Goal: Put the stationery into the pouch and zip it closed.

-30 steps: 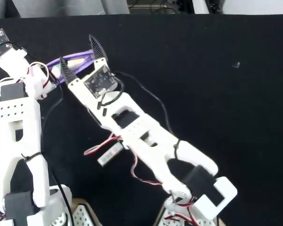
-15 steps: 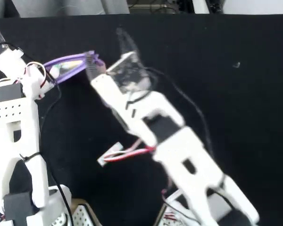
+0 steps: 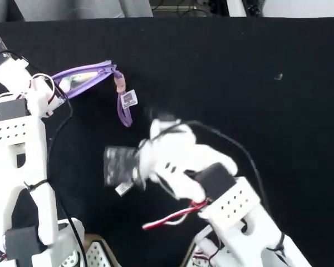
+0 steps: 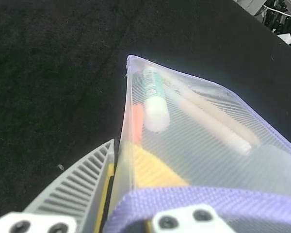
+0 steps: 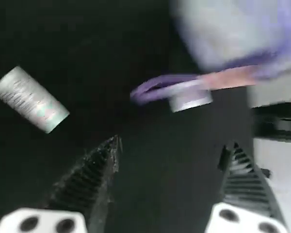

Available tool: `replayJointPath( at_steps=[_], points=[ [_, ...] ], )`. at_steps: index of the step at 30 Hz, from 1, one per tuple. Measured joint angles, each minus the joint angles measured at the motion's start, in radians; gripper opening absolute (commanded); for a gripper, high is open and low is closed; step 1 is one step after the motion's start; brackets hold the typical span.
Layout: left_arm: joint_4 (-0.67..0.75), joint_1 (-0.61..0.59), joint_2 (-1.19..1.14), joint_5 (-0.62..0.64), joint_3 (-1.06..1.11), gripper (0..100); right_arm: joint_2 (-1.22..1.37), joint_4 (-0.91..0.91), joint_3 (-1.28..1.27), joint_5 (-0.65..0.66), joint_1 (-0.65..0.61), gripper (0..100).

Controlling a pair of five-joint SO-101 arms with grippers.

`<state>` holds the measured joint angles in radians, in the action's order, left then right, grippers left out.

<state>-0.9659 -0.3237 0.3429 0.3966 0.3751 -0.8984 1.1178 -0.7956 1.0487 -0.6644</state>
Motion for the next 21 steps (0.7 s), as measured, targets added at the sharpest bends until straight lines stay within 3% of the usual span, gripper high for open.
replayJointPath(
  at_steps=[7,17,21],
  points=[
    [0.002,0.000,0.000,0.000,0.000,3,0.000,0.092,-0.163,0.141,-0.146,31.8],
    [0.002,-0.002,0.000,0.000,0.002,3,0.008,-0.239,-0.377,0.150,-0.206,31.7],
    [0.002,-0.002,0.000,0.000,0.002,3,0.140,-0.327,-0.376,0.150,-0.215,31.7]
  ],
)
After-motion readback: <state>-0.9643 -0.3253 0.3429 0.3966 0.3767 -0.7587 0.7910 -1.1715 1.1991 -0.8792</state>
